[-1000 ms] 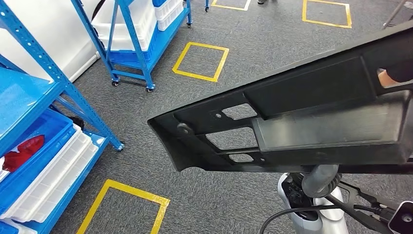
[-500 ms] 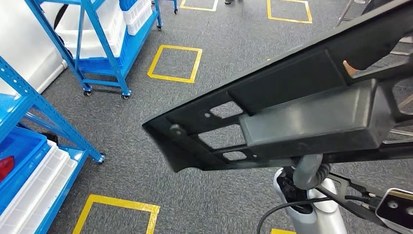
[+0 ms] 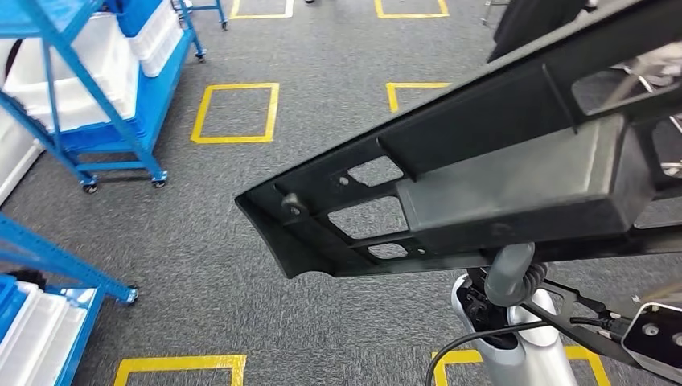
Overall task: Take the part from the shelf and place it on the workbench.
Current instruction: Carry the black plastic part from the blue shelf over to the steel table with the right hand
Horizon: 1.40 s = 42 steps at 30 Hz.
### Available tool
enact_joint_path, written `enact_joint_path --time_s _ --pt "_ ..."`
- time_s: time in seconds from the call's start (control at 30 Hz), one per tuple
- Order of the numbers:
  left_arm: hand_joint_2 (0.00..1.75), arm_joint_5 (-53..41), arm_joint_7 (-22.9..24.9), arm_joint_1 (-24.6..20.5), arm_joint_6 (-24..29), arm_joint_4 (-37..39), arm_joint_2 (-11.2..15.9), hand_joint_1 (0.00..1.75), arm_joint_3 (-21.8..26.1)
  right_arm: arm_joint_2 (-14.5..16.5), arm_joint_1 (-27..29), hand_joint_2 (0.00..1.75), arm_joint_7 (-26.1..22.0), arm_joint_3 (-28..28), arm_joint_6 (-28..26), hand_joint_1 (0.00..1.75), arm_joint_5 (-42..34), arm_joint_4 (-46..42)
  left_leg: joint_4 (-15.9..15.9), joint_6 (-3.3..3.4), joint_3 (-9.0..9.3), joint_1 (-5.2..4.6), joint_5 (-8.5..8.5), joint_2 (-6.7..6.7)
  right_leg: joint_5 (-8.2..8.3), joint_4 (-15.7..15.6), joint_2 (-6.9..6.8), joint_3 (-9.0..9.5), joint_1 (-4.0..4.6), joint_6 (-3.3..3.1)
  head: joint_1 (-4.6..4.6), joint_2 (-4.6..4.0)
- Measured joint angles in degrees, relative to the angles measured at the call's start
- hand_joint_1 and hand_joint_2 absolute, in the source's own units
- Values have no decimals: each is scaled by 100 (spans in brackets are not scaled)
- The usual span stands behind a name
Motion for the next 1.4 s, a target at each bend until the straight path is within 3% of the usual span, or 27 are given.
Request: enact_joint_path --time_s 0.07,0.1,0.13,0.17,0.23,0.3,0.37,0.43,0.5,0.57,0.6,0.63,0.7,0.77,0.8,0.87,0.9,0.97,1.03,1.07,1.1,1.13,1.17,1.2,1.27,1.33,1.4 --pt "175 -19 38 26 2 1 -1 0 0 -5 -13 175 2 31 -56 175 -30 1 678 -23 -355 9 -217 -74 0 7 161 0 6 -15 -10 0" --pt "175 -25 43 34 3 1 0 0 0 -9 -12 175 3 37 -77 175 -40 2 762 -27 -424 12 -167 -79 0 15 247 2 8 -15 -11 0" --pt "175 -31 44 36 3 1 1 0 0 -13 -13 175 3 41 -94 175 -52 2 616 -25 -384 18 -7 -92 -3 25 334 6 5 -11 -11 0" --pt "175 -37 39 33 3 1 3 0 0 -16 -14 175 4 43 -113 175 -70 1 279 -20 -250 28 225 -140 -8 40 416 11 0 -1 -10 0" --pt "175 -57 16 30 1 1 7 0 0 -25 -18 175 1 44 -150 175 -119 -2 -466 -3 66 62 559 -396 -25 89 564 -6 -7 44 -7 0" --pt "175 -74 -19 29 -5 1 7 0 -1 -47 -20 175 -7 45 -161 175 -166 -5 -773 31 198 64 613 -563 -19 119 697 -55 -21 123 -11 0" --pt "175 -80 -62 16 -13 1 3 0 -2 -84 -17 175 -11 45 -153 175 -197 -8 -812 98 217 50 627 -464 10 109 811 -92 -42 205 -20 0" --pt "175 -81 -106 3 -29 1 -5 0 -2 -120 -28 175 -13 46 -144 175 -212 -13 -871 183 239 57 671 -318 -93 259 628 -177 -30 252 -7 0" --pt "175 -80 -130 7 -47 1 -9 0 -2 -142 -41 175 -15 47 -136 175 -212 -17 -902 238 244 41 687 -161 -428 860 263 -462 -18 278 18 0" --pt "175 -80 -141 20 -52 1 -9 0 -1 -159 -36 175 -15 48 -133 175 -212 -14 -901 257 236 17 677 0 -715 1577 106 -805 -42 303 28 0" --pt "175 -80 -148 21 -54 1 -9 0 0 -168 -32 175 -15 48 -130 175 -212 -12 -899 258 234 11 671 77 -727 1717 82 -868 -53 311 28 0" --pt "175 -79 -158 19 -61 1 -10 0 0 -176 -32 175 -14 49 -123 175 -212 -10 -896 254 235 8 663 150 -634 1621 58 -810 -61 314 29 0" --pt "175 -69 -183 11 -89 1 -18 0 0 -183 -60 175 -14 50 -86 175 -212 -7 -888 229 253 3 640 277 -298 858 -112 -392 -53 296 30 0" --pt "175 -46 -187 8 -109 1 -31 0 1 -184 -121 175 -11 54 -33 175 -212 5 -878 178 275 -21 608 383 -106 203 -305 -43 -5 250 26 0" --pt "175 -34 -179 9 -110 1 -34 0 1 -185 -148 175 -10 55 -3 175 -213 14 -876 149 286 -31 594 431 -100 89 -342 10 20 227 25 0" --pt "175 -17 -145 6 -108 1 -37 0 3 -185 -171 175 -8 55 54 175 -214 32 -877 90 310 -33 568 515 -93 75 -223 2 31 177 21 0" --pt "175 -9 -118 -1 -100 1 -38 0 4 -185 -174 175 -6 53 95 175 -214 39 -849 58 313 -21 534 463 -82 59 -162 8 19 152 21 0" --pt "175 16 -50 -8 -77 1 -38 0 13 -175 -180 175 -2 47 183 175 -206 51 -521 11 185 6 309 194 -60 24 -52 29 -13 87 14 0" --pt "175 36 5 12 -59 1 -38 0 29 -155 -174 175 5 45 240 175 -184 67 220 -9 -162 18 -57 -42 -60 23 61 31 -14 46 3 0" --pt "175 39 20 27 -56 1 -38 0 40 -147 -163 175 8 45 252 175 -169 77 584 -16 -348 19 -182 -69 -61 25 135 31 -10 39 -1 0" --pt "175 40 29 38 -54 1 -38 0 52 -143 -151 175 12 45 257 175 -156 86 798 -20 -471 19 -204 -77 -61 29 214 33 -8 36 -1 0" --pt "175 42 36 42 -53 1 -37 0 65 -141 -141 175 15 45 259 175 -146 93 792 -20 -495 21 -107 -84 -64 35 298 39 -8 40 -2 0" --pt "175 43 39 41 -52 1 -35 0 76 -139 -134 175 16 45 261 175 -138 99 554 -15 -408 27 94 -110 -69 46 382 46 -12 48 -2 0" --pt "175 43 43 40 -52 1 -33 0 86 -138 -131 175 18 45 264 175 -135 102 159 -10 -245 40 338 -191 -80 63 462 53 -18 64 -4 0" --pt "175 43 45 42 -52 1 -30 0 101 -136 -130 175 17 45 272 175 -133 108 -525 3 50 75 609 -479 -101 117 606 30 -20 118 -4 1" --pt "175 42 67 44 -51 1 -30 0 104 -133 -123 175 33 37 285 175 -137 115 -728 35 141 72 608 -613 -91 139 740 -24 -35 195 -7 1" --pt "175 40 122 32 -46 1 -35 0 105 -132 -115 175 77 -1 308 175 -161 116 -780 111 162 67 636 -484 -70 129 811 -61 -54 274 -10 1"
